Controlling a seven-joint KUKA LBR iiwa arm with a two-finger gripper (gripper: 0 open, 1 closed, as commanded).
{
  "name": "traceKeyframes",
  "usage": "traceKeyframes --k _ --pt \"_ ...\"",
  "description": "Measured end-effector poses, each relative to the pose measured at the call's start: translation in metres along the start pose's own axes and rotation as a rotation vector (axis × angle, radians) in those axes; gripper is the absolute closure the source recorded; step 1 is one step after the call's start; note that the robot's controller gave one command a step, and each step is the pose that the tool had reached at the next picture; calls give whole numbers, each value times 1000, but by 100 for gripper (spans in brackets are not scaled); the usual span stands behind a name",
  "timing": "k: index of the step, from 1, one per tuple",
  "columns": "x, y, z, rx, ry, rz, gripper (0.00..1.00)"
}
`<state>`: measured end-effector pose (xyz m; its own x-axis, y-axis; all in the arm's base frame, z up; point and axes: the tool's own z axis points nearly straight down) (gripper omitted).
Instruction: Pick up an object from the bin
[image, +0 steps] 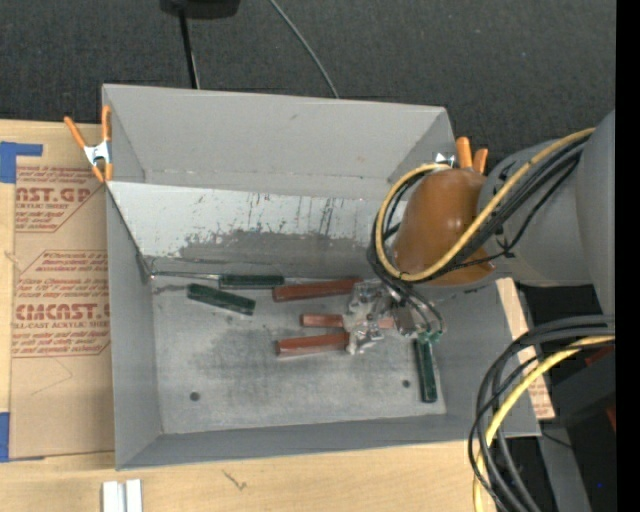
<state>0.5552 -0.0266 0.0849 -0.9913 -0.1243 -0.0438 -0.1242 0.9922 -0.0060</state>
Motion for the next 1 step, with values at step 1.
traceKeyframes --k 1 --pt "8 -1 5 -2 31 0 0"
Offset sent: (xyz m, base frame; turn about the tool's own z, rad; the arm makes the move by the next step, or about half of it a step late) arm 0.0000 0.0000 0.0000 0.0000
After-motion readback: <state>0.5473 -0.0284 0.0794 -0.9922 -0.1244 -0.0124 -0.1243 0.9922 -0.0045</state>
